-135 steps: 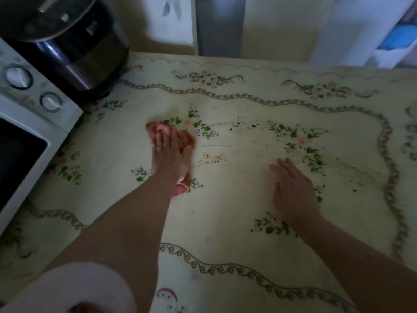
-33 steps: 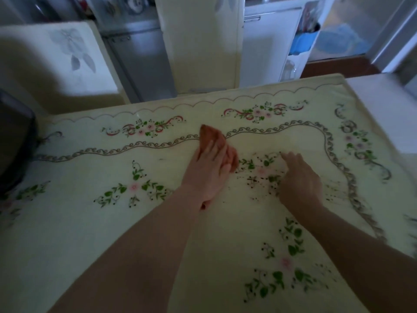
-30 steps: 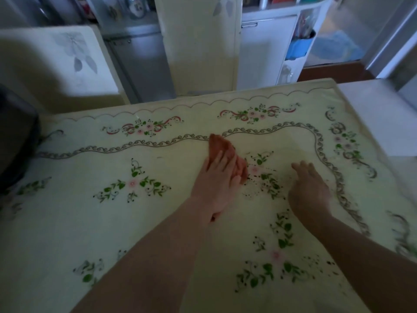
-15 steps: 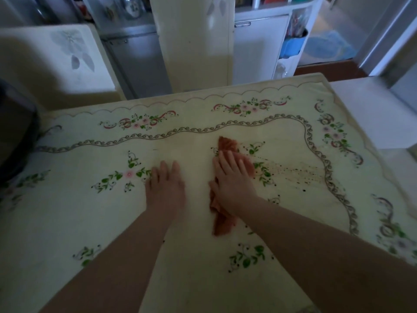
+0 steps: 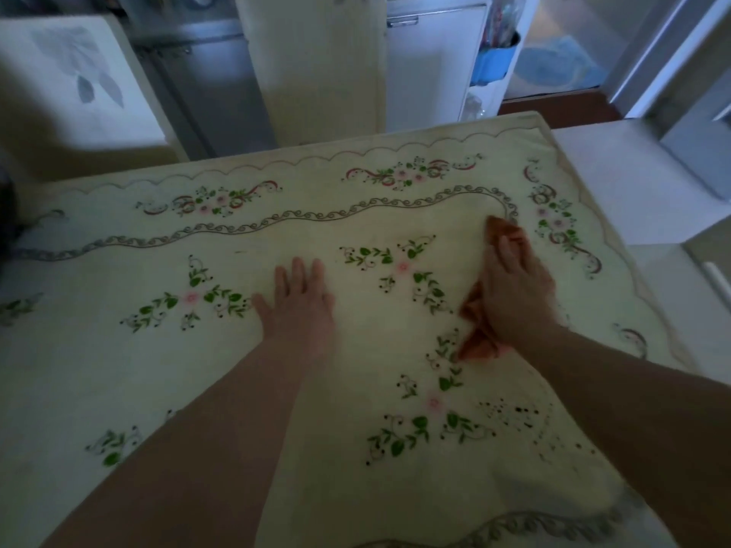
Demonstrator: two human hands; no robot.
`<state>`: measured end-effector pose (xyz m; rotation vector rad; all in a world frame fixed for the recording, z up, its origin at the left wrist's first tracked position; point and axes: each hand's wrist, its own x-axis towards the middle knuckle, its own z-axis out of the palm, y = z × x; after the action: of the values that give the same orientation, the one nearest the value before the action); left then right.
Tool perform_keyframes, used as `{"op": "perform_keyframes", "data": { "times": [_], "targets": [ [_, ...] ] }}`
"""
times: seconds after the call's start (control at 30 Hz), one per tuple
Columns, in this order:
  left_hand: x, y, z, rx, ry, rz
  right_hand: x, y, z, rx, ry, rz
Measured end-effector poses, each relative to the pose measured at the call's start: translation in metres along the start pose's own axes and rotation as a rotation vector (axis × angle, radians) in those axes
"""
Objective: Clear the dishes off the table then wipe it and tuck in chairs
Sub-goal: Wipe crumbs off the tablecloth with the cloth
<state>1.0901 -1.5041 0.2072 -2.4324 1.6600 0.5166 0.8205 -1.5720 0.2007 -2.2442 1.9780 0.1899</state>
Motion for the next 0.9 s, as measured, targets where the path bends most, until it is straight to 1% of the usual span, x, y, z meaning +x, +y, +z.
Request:
{"op": "perform_keyframes", "data": {
  "times": [0.07,0.13,0.2,0.27,0.33,0.4,0.43,0.47,0.53,0.63,0.8,0.9],
  "targets": [
    [0.0,0.0,-0.001,0.011,-0.007,-0.01,-0.012,0.03,0.001,0.051,0.018,0.044],
    [-0.001,0.001,-0.002,0.029,-0.022,-0.016,-0.024,0.039,0.003,0.112,0.056,0.066],
    [0.001,0.003,-0.006,0.029,-0.044,-0.02,-0.032,0.026,0.004,0.216,0.098,0.112],
    [0.002,0.004,-0.012,0.005,-0.067,-0.016,-0.039,-0.002,0.004,0.336,0.124,0.121],
    [0.0,0.002,-0.018,-0.061,-0.058,0.016,-0.052,-0.043,0.006,0.465,0.133,0.018],
    [-0.009,-0.002,-0.017,-0.135,0.014,0.051,-0.071,-0.089,0.009,0.578,0.083,-0.164],
    [-0.016,-0.004,-0.014,-0.156,0.063,0.059,-0.083,-0.109,0.013,0.555,0.029,-0.273],
    [-0.023,-0.006,-0.011,-0.178,0.112,0.048,-0.093,-0.124,0.018,0.47,-0.028,-0.369],
    [-0.036,-0.008,-0.005,-0.2,0.184,-0.007,-0.105,-0.13,0.028,0.29,-0.066,-0.473],
    [-0.048,-0.003,-0.001,-0.179,0.22,-0.041,-0.112,-0.104,0.028,0.178,-0.044,-0.458],
    [-0.068,0.027,0.006,-0.076,0.106,-0.093,-0.125,-0.041,0.023,0.158,-0.083,-0.332],
    [-0.094,0.061,0.014,-0.065,0.065,-0.093,-0.132,0.01,0.017,0.156,-0.089,-0.277]
  ]
}}
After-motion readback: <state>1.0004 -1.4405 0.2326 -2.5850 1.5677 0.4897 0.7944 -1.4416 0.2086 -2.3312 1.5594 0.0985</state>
